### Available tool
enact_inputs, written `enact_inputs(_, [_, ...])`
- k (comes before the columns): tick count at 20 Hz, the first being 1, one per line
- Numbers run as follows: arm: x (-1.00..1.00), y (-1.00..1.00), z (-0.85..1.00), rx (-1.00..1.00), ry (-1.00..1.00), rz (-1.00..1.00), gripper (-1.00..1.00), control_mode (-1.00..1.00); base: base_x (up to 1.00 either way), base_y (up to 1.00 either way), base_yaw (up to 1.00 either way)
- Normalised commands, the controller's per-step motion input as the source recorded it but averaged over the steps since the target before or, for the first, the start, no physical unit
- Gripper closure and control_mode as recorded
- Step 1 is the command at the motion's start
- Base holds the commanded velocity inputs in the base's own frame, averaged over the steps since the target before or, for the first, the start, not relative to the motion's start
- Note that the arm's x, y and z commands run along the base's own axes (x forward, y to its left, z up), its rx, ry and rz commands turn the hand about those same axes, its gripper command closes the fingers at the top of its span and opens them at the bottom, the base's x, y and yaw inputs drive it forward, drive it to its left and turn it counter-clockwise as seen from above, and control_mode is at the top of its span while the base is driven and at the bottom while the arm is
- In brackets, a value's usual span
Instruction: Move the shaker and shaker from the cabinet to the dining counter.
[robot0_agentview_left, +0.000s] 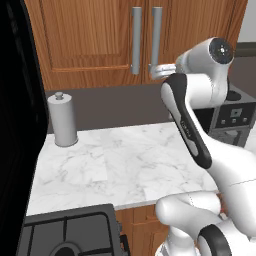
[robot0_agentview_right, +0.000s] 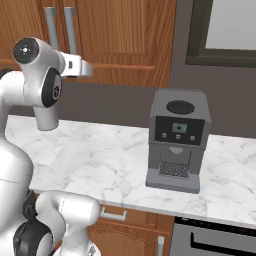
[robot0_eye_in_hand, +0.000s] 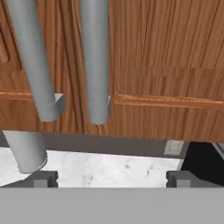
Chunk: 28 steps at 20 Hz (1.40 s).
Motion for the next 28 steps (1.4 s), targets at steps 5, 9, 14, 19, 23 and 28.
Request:
enact_inputs(5, [0.0, 0.31, 0.68, 0.0, -0.42, -0.04, -1.0, -1.0, 0.0, 0.0, 0.0])
enact_inputs(9, [0.03, 0.07, 0.39, 0.0, -0.3, -0.02, -1.0, -1.0, 0.0, 0.0, 0.0])
enact_inputs(14, [0.18, 0.0, 0.19, 0.0, -0.16, 0.0, -1.0, -1.0, 0.0, 0.0, 0.0])
enact_inputs(19, [0.35, 0.0, 0.02, 0.0, -0.03, 0.0, -1.0, -1.0, 0.0, 0.0, 0.0])
enact_inputs(23, [0.46, 0.0, 0.0, 0.0, 0.0, 0.0, -1.0, -1.0, 0.0, 0.0, 0.0])
enact_inputs(28, [0.53, 0.0, 0.0, 0.0, 0.0, 0.0, -1.0, -1.0, 0.0, 0.0, 0.0])
